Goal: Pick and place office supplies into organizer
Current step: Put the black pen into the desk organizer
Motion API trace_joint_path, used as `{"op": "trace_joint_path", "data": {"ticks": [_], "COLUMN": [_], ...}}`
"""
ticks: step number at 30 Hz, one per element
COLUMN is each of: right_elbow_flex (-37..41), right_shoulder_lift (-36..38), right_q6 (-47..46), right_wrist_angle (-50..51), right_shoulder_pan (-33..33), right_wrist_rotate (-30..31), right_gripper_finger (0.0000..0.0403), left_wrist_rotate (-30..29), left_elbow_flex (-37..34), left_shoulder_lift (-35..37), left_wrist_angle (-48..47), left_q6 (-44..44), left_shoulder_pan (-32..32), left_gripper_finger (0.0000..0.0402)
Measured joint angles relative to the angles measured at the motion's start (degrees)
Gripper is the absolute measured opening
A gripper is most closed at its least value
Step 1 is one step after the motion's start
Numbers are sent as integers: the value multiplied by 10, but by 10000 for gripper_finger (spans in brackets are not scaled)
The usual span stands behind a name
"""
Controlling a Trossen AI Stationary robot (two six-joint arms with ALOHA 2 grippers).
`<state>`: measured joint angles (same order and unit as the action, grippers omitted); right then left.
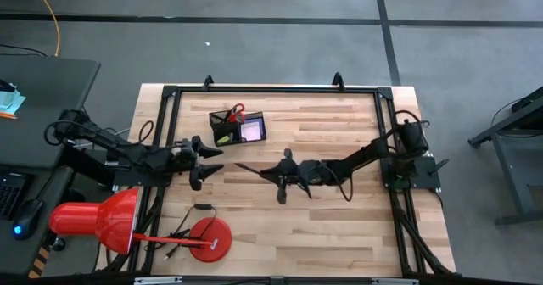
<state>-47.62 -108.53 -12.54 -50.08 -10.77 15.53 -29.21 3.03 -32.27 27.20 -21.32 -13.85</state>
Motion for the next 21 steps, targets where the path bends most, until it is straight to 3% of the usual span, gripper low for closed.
{"op": "trace_joint_path", "data": {"ticks": [10,21], "right_elbow_flex": [-108,-120], "right_shoulder_lift": [0,-4], "right_q6": [19,21], "right_wrist_angle": [139,138], "right_shoulder_pan": [29,34], "right_wrist_rotate": [-20,-36], "right_gripper_finger": [16,15], "left_wrist_rotate": [-2,0], "left_elbow_flex": [0,0], "left_shoulder_lift": [-65,-74], "left_wrist_angle": [66,88], "left_q6": [3,4], "left_shoulder_pan": [0,0], "left_gripper_finger": [266,261]}}
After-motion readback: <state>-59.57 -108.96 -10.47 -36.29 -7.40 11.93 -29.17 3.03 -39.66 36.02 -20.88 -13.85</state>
